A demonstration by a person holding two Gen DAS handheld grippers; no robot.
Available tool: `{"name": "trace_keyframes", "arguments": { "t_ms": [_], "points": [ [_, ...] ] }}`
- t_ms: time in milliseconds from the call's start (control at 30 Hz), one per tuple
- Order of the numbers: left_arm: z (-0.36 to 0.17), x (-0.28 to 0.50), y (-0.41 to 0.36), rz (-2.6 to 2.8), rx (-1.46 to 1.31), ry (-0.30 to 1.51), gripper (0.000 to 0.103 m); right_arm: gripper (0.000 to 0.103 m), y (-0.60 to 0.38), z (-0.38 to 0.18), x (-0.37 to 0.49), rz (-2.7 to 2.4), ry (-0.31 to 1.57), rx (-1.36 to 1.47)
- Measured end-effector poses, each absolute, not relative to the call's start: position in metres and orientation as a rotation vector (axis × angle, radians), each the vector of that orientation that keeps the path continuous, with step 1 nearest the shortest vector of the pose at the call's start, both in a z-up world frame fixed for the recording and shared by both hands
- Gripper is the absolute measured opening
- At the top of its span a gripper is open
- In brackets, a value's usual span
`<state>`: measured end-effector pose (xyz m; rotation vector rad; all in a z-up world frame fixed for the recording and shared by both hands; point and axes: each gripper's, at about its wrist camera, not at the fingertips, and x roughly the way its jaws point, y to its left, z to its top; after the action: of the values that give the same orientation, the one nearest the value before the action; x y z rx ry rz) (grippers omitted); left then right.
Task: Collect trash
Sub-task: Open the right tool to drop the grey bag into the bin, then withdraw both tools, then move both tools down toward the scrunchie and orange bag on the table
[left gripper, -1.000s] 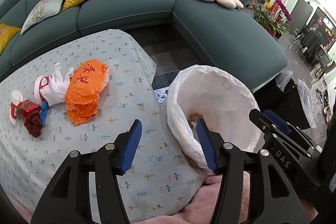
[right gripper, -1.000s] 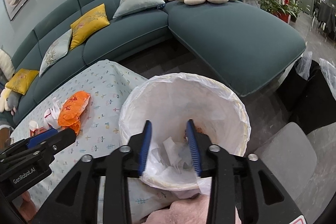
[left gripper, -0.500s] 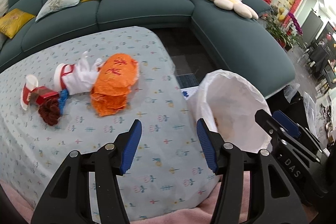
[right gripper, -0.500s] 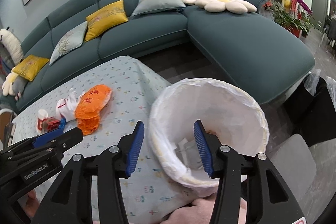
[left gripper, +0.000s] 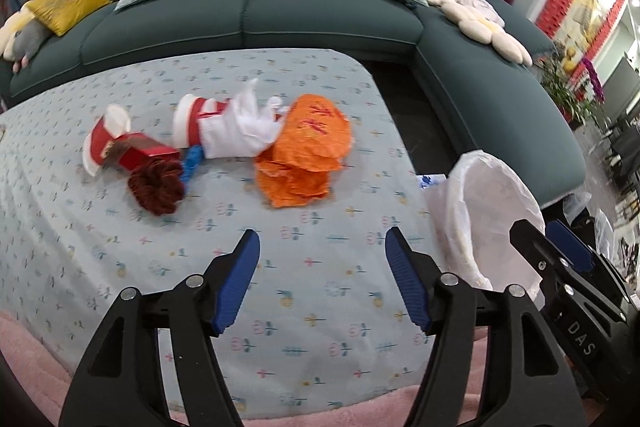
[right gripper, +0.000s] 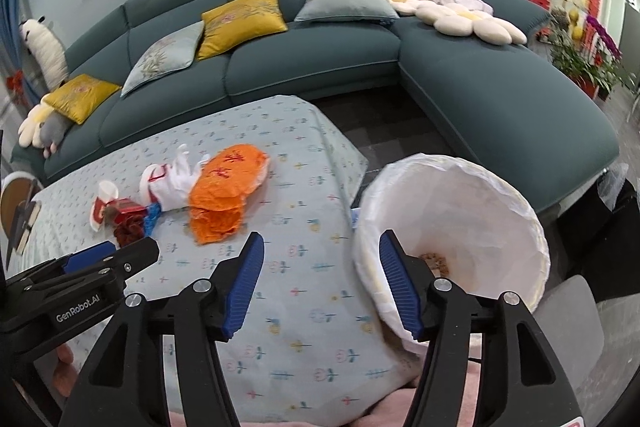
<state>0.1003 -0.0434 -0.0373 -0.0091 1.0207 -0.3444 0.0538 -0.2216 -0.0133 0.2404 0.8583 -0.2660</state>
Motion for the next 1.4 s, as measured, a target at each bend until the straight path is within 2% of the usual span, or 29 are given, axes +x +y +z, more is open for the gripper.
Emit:
{"name": "trace_keyframes", "arguments": {
  "t_ms": [133,400,900,1400],
  "points": [
    [-0.039,0.105,-0.021,-0.311,-0.027,1.021,0.063,0.059,-0.202,-0.01,0.061,-0.24,0.864,0.213],
    [-0.047,0.115,0.025,-0.23,-0.077,1.037,0.074,0.061,-0.169,-0.013,0.076,-0.196,0.883,0.19],
    [-0.082,0.153,0.094,-0.095,-0.154,1.101,0.074,0.061,-0.13,-0.042,0.122,-0.143,0.953,0.188],
    [-0.138,0.23,0.12,-0.031,-0.225,1.222,0.074,0.065,-0.127,-0.084,0.223,-0.191,0.991,0.21]
  ]
}}
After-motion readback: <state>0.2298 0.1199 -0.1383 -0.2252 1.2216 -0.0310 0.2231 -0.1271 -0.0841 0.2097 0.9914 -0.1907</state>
